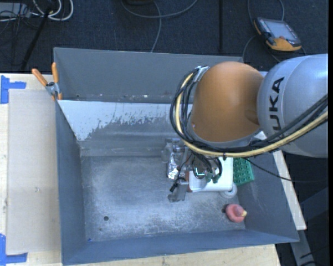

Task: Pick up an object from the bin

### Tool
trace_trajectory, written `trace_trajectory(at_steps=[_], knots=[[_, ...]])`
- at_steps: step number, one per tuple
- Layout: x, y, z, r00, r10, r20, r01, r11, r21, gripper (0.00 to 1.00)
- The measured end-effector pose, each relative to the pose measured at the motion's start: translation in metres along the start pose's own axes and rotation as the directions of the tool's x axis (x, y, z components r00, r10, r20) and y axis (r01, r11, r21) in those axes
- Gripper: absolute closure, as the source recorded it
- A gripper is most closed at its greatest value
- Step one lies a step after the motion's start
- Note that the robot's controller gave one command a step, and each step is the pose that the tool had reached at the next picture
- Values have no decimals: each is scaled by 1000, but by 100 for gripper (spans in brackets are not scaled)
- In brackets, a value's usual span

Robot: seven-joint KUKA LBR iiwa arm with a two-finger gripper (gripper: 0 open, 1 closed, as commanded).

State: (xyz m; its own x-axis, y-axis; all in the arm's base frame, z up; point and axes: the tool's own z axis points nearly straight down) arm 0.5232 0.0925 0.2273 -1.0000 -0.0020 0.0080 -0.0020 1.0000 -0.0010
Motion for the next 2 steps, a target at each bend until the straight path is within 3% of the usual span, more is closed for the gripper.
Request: trace_trajectory(at_steps=[1,2], knots=[[-72,-39,162,991,-136,3,136,991,0,0],[-101,-44,157,940,-342,11,342,940,2,0]])
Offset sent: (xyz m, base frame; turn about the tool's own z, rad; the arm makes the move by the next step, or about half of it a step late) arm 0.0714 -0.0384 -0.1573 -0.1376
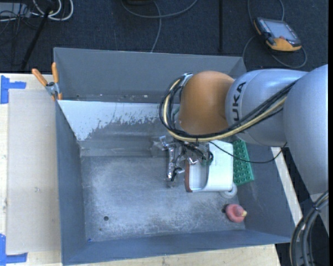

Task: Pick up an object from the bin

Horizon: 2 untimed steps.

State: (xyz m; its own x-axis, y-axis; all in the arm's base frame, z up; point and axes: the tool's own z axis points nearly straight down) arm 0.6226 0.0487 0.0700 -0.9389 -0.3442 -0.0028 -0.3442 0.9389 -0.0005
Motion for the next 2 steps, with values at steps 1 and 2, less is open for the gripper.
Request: trace_trajectory(at_steps=[1,2], knots=[[2,-1,-30,796,-605,1,605,796,0,0],[1,1,1,424,-906,1,906,424,-5,0]])
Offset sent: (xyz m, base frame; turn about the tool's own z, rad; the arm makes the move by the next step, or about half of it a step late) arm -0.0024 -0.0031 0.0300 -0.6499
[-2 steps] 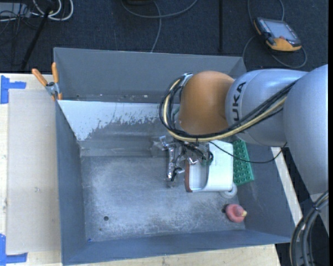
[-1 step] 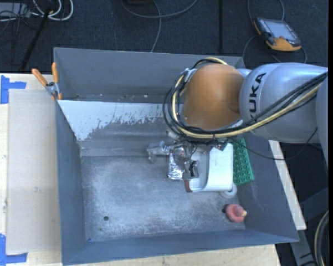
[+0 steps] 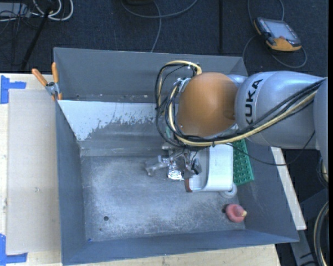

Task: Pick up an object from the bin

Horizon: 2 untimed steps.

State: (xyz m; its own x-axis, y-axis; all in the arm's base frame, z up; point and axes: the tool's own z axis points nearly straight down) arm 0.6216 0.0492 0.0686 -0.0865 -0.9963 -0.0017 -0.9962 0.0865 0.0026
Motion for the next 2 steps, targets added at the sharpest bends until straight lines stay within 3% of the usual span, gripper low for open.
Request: trace_trajectory(at_steps=[1,2], knots=[[0,0,0,1000,8,2,-8,1000,-2,0],[0,0,0,1000,9,2,-9,1000,-2,100]])
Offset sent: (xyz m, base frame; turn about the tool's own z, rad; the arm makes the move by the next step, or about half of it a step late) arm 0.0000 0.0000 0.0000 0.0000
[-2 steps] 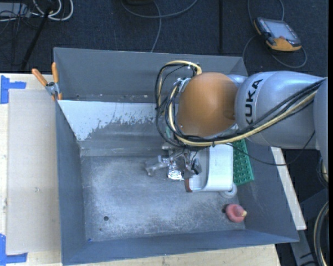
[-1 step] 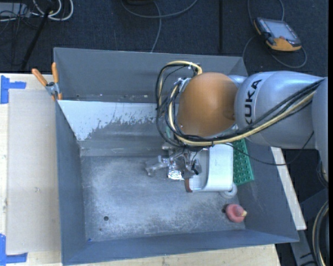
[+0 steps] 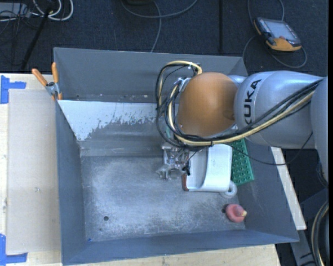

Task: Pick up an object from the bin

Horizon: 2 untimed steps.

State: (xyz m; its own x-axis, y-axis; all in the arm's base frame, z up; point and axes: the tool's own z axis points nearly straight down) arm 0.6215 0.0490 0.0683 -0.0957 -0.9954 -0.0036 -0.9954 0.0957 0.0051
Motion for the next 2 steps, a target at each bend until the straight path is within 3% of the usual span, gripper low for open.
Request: trace_trajectory(at_steps=[2], knots=[[-3,0,-64,1000,8,-1,-8,1000,8,100]])
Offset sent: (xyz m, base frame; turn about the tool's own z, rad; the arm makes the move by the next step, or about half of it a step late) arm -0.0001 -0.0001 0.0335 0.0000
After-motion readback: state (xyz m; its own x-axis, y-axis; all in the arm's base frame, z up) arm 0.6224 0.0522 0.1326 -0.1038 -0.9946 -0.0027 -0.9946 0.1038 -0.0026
